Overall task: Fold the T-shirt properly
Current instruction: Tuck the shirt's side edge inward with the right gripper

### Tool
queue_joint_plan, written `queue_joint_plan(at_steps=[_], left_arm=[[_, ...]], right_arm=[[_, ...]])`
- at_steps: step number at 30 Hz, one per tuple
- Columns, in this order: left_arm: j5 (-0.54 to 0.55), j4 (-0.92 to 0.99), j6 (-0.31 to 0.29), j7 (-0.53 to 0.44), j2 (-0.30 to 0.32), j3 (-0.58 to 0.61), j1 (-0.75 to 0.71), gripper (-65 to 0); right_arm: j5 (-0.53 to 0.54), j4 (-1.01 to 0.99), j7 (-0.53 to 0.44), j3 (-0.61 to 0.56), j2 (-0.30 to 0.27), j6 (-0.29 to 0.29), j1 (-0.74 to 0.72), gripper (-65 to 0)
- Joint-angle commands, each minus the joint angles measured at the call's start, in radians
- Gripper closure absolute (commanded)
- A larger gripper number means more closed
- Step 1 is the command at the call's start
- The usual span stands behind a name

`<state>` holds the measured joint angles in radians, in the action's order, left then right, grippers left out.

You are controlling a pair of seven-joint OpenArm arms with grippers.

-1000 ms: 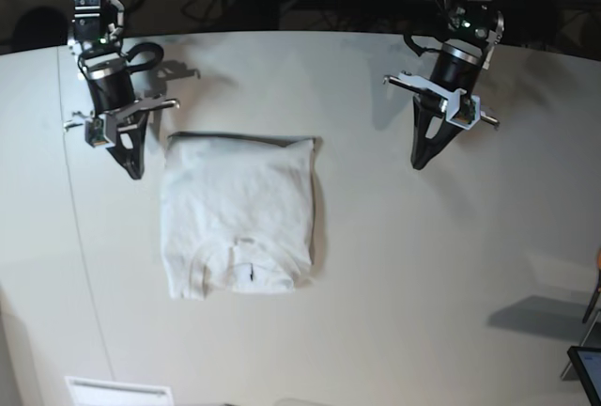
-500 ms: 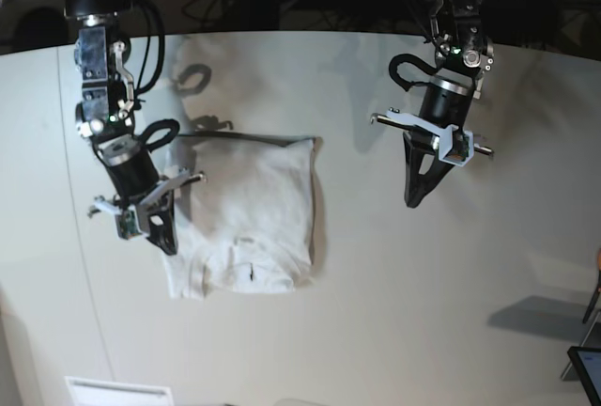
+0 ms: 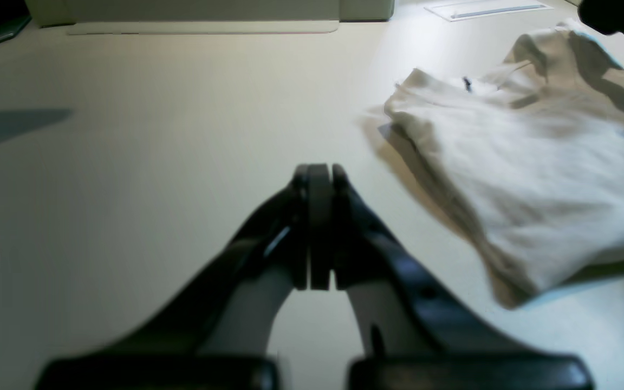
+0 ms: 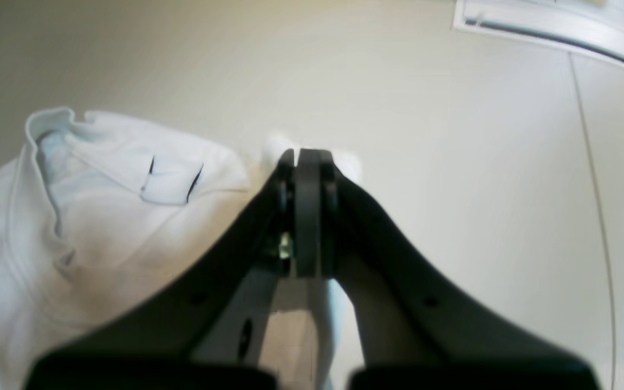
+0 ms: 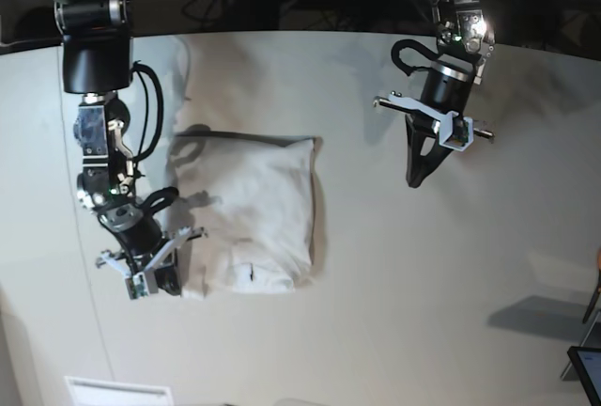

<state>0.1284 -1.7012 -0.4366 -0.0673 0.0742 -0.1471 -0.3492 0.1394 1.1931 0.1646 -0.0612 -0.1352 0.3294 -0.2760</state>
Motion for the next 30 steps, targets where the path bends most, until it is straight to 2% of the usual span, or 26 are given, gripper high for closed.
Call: queue_joint_plan(at_steps=[1, 5, 10, 15, 18, 22, 26, 30], left_arm=[[0.010, -0.009, 0.006, -0.030, 0.005, -0.015, 0.006, 0.0], [0.010, -0.004, 0.006, -0.030, 0.005, -0.022, 0.003, 0.0], [0.010, -0.004, 0.006, -0.030, 0.005, -0.022, 0.002, 0.0], [0.010, -0.006, 0.006, -0.030, 0.005, -0.022, -0.011, 0.0], [0.010, -0.004, 0.006, -0.030, 0.005, -0.024, -0.011, 0.0], [0.010, -0.007, 0.006, -0.030, 0.005, -0.024, -0.011, 0.0], [0.010, -0.013, 0.006, -0.030, 0.005, -0.024, -0.011, 0.0], [0.010, -0.012, 0.006, -0.030, 0.005, -0.024, -0.011, 0.0]], right_arm=[[0.010, 0.012, -0.032, 0.002, -0.005, 0.003, -0.035, -0.1], [0.010, -0.015, -0.055, 0.002, -0.005, 0.003, -0.047, -0.1], [0.010, -0.160, -0.102, 0.002, -0.005, 0.004, -0.082, -0.1], [0.010, -0.333, -0.228, 0.002, -0.008, 0.004, -0.111, -0.1], [0.010, -0.359, -0.241, 0.002, -0.010, 0.006, -0.116, -0.1], [0.010, -0.338, -0.241, 0.002, -0.010, 0.006, -0.116, -0.1], [0.010, -0.190, -0.237, 0.002, -0.013, 0.006, -0.084, -0.1], [0.010, 0.018, -0.121, 0.011, -0.014, 0.006, -0.027, -0.1]])
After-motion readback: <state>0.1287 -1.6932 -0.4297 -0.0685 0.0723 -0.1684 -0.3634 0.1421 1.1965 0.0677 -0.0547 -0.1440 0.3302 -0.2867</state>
